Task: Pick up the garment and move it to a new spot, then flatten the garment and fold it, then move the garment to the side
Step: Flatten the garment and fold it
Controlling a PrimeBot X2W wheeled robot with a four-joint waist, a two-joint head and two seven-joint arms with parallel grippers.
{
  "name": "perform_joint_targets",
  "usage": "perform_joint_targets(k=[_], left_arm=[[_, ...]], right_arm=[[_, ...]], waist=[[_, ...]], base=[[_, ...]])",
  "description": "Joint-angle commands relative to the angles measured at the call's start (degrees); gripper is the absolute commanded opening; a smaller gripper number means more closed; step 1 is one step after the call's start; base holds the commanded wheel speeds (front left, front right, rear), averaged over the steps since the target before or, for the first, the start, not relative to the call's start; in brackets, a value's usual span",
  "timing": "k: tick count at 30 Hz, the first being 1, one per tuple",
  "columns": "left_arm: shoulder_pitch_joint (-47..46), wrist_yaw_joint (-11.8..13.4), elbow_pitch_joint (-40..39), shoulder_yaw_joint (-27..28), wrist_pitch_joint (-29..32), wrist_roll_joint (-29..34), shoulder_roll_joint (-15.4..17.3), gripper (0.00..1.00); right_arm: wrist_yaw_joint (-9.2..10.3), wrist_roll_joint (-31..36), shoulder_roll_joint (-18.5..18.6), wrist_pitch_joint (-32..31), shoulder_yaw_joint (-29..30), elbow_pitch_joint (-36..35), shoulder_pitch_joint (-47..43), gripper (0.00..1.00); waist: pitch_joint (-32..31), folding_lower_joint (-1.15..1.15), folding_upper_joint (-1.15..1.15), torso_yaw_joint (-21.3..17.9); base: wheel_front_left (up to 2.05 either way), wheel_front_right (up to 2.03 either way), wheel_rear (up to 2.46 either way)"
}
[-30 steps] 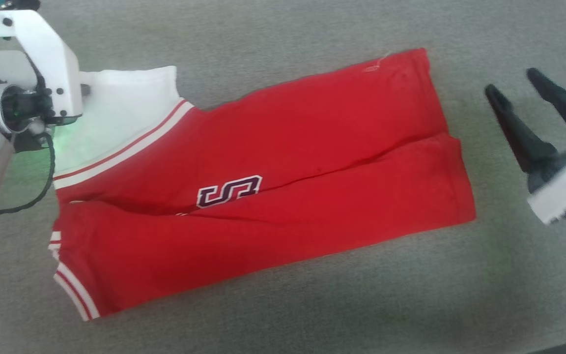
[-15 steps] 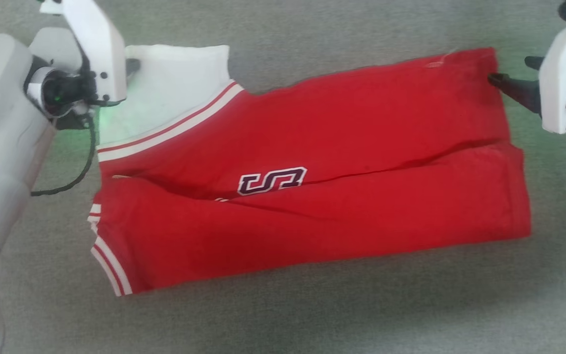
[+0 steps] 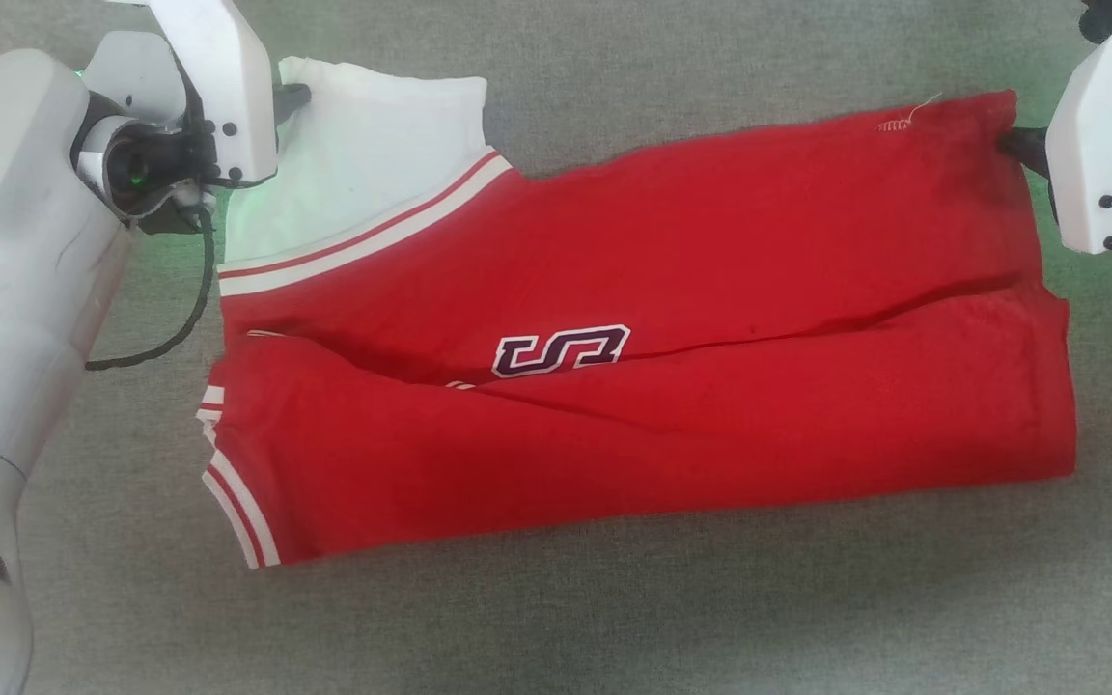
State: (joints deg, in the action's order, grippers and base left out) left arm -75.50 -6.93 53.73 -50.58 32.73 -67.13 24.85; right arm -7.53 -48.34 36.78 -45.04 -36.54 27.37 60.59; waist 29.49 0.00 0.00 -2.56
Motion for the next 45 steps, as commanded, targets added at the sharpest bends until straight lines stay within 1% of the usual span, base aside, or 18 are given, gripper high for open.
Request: perform_joint_targets(k=[1, 6, 8, 10, 11, 12, 13, 17, 23, 24, 26, 28, 31, 32, 34, 37, 42, 45], left_arm=[[0.4, -0.2, 0.1, 0.2, -0.7, -0.3, -0.1, 0.00], [2.4, -0.5, -1.8, 0.9, -3.6, -1.8, 0.9, 0.00], [3.7, -0.6, -4.5, 1.0, -4.5, -3.0, 1.7, 0.00], [5.7, -0.6, -8.3, 0.9, -5.3, -3.8, 3.2, 0.00], [8.2, -0.6, -12.8, 0.6, -5.9, -5.1, 5.1, 0.00], [9.5, -0.6, -15.2, 0.4, -6.2, -5.7, 6.3, 0.00], [9.5, -0.6, -15.2, 0.4, -6.2, -5.7, 6.3, 0.00], [15.8, -0.6, -25.2, 0.2, -7.4, -7.5, 10.9, 0.00], [27.3, -0.6, -42.6, 1.3, -9.9, -12.7, 18.8, 0.00], [29.4, -0.6, -44.8, 1.6, -10.4, -13.3, 20.6, 0.00], [32.5, -0.3, -49.0, 2.2, -12.1, -13.6, 23.8, 0.00], [36.2, 0.2, -52.3, 2.5, -14.1, -14.7, 25.4, 0.00], [40.6, 0.5, -55.8, 2.0, -16.0, -15.2, 27.6, 0.00], [41.5, 0.6, -56.5, 1.8, -16.8, -15.0, 27.6, 0.00], [43.3, 0.6, -56.9, 1.0, -18.1, -14.8, 26.3, 0.00], [44.4, 0.5, -54.8, 0.1, -20.3, -13.7, 23.2, 0.00], [44.4, 0.1, -47.7, -2.2, -21.7, -11.4, 18.4, 0.00], [43.8, -0.2, -43.1, -3.1, -23.0, -10.2, 15.8, 0.00]], right_arm=[[0.09, -0.7, 0.3, 1.4, -0.2, 0.0, 0.5, 0.00], [0.10, -3.1, 2.2, 6.1, -2.1, -2.0, -1.2, 0.00], [0.10, -4.7, 3.8, 7.4, -2.6, -4.0, -2.5, 0.00], [0.09, -6.5, 5.6, 8.1, -3.0, -6.3, -4.3, 0.00], [0.10, -8.1, 8.0, 8.5, -3.1, -8.6, -6.5, 0.00], [0.09, -8.7, 9.3, 8.3, -3.3, -10.1, -7.7, 0.00], [0.09, -8.7, 9.3, 8.3, -3.3, -10.1, -7.7, 0.00], [0.09, -11.6, 13.6, 8.3, -2.5, -15.0, -13.3, 0.00], [0.09, -15.3, 19.9, 8.9, 1.2, -21.0, -24.0, 0.00], [0.09, -15.9, 20.9, 9.0, 1.9, -21.8, -26.0, 0.00], [0.09, -16.9, 22.2, 9.4, 3.4, -23.1, -29.5, 0.00], [0.10, -18.0, 23.2, 10.1, 5.3, -23.9, -33.1, 0.00], [0.09, -19.3, 23.3, 11.1, 8.0, -24.5, -37.8, 0.00], [0.09, -19.4, 23.1, 11.7, 9.0, -24.4, -39.1, 0.00], [0.09, -19.0, 22.3, 12.5, 10.4, -23.8, -41.5, 0.00], [0.09, -18.2, 19.9, 14.2, 12.7, -21.6, -44.1, 0.00], [0.08, -16.1, 15.0, 16.2, 14.6, -18.2, -44.6, 0.00], [0.08, -14.3, 13.0, 17.2, 15.2, -17.4, -43.6, 0.00]], waist=[[-0.6, 0.00, 0.00, 0.2], [-3.6, 0.00, 0.00, 1.1], [-5.2, 0.00, 0.00, 1.5], [-7.0, 0.00, 0.00, 2.0], [-8.7, 0.00, 0.00, 2.7], [-9.5, 0.00, 0.00, 3.0], [-9.5, 0.00, 0.00, 3.0], [-12.2, 0.00, 0.00, 4.2], [-14.1, 0.00, 0.00, 6.6], [-14.3, 0.00, 0.00, 6.9], [-14.3, 0.00, 0.00, 7.3], [-14.2, 0.00, 0.00, 7.7], [-13.9, 0.00, 0.00, 8.2], [-13.8, 0.00, 0.00, 8.3], [-13.5, 0.00, 0.00, 8.4], [-13.1, 0.00, 0.00, 8.6], [-12.3, 0.00, 0.00, 8.0], [-12.3, 0.00, 0.00, 7.5]], base=[[0.00, 0.00, 0.00], [0.00, 0.00, 0.00], [0.00, 0.00, 0.00], [0.00, 0.00, 0.00], [0.00, 0.00, 0.00], [0.00, 0.00, 0.00], [0.00, 0.00, 0.00], [0.00, 0.00, 0.00], [0.00, 0.00, 0.00], [0.00, 0.00, 0.00], [0.00, 0.00, 0.00], [0.00, 0.00, 0.00], [0.00, 0.00, 0.00], [0.00, 0.00, 0.00], [0.00, 0.00, 0.00], [0.00, 0.00, 0.00], [0.00, 0.00, 0.00], [0.00, 0.00, 0.00]])
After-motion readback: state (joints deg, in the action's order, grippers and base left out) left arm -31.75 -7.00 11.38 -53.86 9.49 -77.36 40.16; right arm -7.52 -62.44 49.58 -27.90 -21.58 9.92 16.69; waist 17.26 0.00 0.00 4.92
